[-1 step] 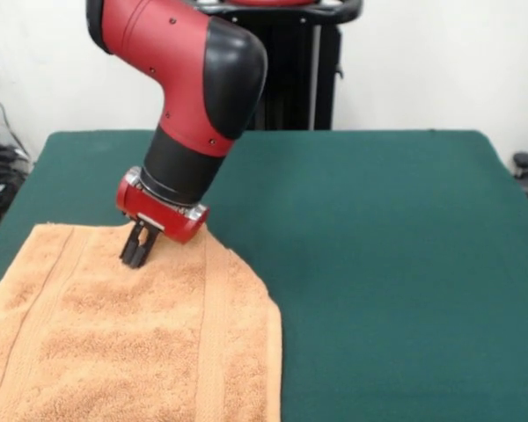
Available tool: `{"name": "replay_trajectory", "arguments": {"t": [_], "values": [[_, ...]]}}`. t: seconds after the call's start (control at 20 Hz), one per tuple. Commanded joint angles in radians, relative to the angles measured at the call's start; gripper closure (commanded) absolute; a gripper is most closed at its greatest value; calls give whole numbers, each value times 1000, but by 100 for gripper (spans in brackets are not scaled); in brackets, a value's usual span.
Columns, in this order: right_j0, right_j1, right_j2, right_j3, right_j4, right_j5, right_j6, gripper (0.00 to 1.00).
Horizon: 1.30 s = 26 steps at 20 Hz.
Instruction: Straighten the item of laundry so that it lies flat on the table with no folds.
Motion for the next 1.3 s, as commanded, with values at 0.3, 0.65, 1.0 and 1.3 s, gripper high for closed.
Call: {"name": "replay_trajectory", "arguments": {"t": [0.3,0.65,1.0,1.3], "values": [[-160,15,475,229,43,84,212,100],[-253,9,577,275,32,59,211,100],[-253,10,591,280,46,45,232,100],[-213,18,563,263,71,41,249,100]]}}
